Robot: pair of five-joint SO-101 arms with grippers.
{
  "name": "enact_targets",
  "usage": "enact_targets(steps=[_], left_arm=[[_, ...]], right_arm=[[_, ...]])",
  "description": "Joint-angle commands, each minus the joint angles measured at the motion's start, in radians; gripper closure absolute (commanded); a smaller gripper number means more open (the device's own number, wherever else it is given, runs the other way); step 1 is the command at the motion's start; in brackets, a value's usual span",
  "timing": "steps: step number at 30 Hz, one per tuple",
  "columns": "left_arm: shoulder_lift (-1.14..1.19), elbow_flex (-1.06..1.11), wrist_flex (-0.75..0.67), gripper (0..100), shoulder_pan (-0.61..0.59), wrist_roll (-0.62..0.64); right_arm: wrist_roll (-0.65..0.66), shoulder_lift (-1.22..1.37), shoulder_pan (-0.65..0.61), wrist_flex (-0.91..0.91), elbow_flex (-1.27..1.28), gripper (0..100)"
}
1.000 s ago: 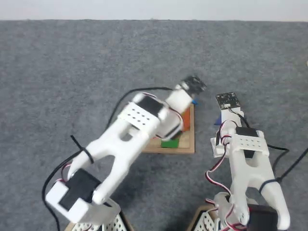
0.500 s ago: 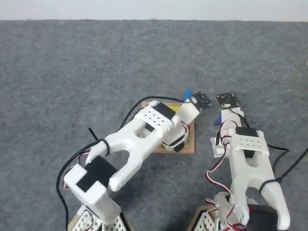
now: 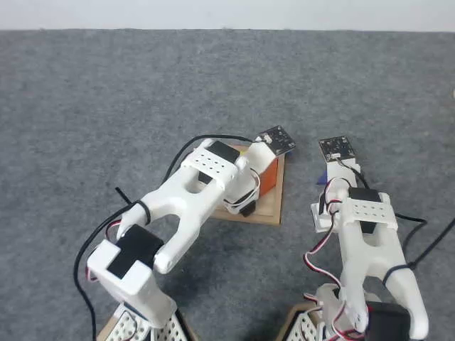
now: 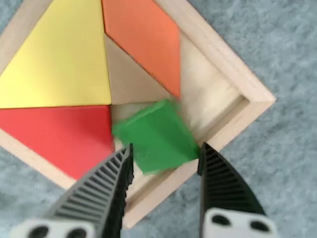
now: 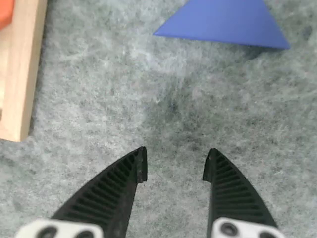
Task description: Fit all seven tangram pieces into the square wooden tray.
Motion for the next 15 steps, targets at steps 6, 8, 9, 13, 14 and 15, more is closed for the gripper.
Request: enact_targets(steps=[6,8,9,13,14,15], left_arm=[[-0.061,-0.012,0.049,80,0.029,-0.026],[-0.074,-0.015,0.060,80,0.005,-0.029],[-0.074,-0.015,0.061,80,-0.012,-0.029],[-0.084,-0.015,0.066,80,-0.094,-0.071],[-0.095,-0.015,0.069,80,-0.107,-0.081],[-0.110,-0.008,0.069,80,-0.114,-0.087]], right_arm=[[-0.012,-0.039,-0.008,-0.015,0.000,79.4],[-0.012,-0.039,-0.008,-0.013,0.000,79.4],[-0.012,-0.039,-0.008,-0.013,0.000,79.4],[-0.012,-0.039,-0.008,-0.013,0.000,79.4],[-0.012,-0.039,-0.008,-0.013,0.000,79.4],[-0.012,-0.039,-0.008,-0.015,0.000,79.4]])
